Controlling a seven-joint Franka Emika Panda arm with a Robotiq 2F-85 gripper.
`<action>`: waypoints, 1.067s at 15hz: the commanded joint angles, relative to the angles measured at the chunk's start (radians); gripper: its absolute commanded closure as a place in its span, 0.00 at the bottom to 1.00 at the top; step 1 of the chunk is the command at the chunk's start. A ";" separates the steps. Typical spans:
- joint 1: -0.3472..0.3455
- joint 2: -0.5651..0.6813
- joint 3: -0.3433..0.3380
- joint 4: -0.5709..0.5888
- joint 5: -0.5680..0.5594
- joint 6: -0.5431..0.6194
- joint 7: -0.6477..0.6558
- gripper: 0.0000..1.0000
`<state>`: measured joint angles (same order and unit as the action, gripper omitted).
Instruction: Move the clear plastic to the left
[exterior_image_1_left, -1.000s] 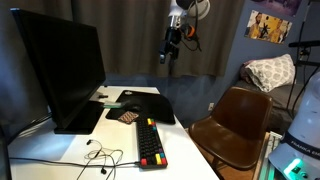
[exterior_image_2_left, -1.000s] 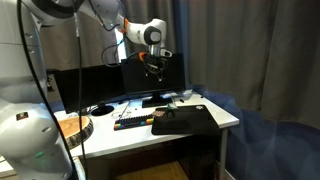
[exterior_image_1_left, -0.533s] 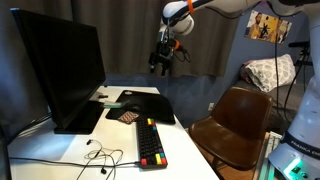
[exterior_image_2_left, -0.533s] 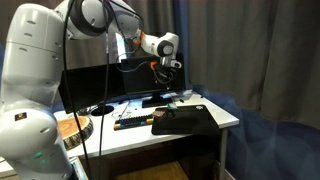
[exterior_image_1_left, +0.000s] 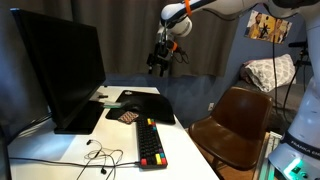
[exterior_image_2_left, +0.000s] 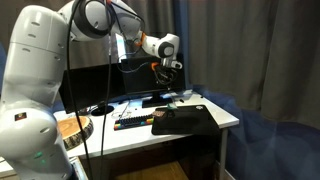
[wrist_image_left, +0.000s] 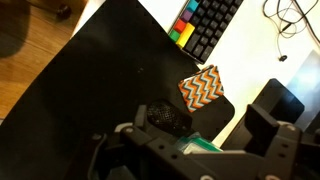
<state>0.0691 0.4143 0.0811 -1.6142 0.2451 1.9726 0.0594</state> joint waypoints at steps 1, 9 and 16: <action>0.012 0.151 0.013 0.103 0.041 0.060 0.061 0.00; -0.018 0.485 0.045 0.383 0.212 0.166 0.230 0.00; -0.038 0.686 0.079 0.587 0.309 0.342 0.360 0.00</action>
<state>0.0337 1.0018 0.1322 -1.1502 0.5199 2.2598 0.3545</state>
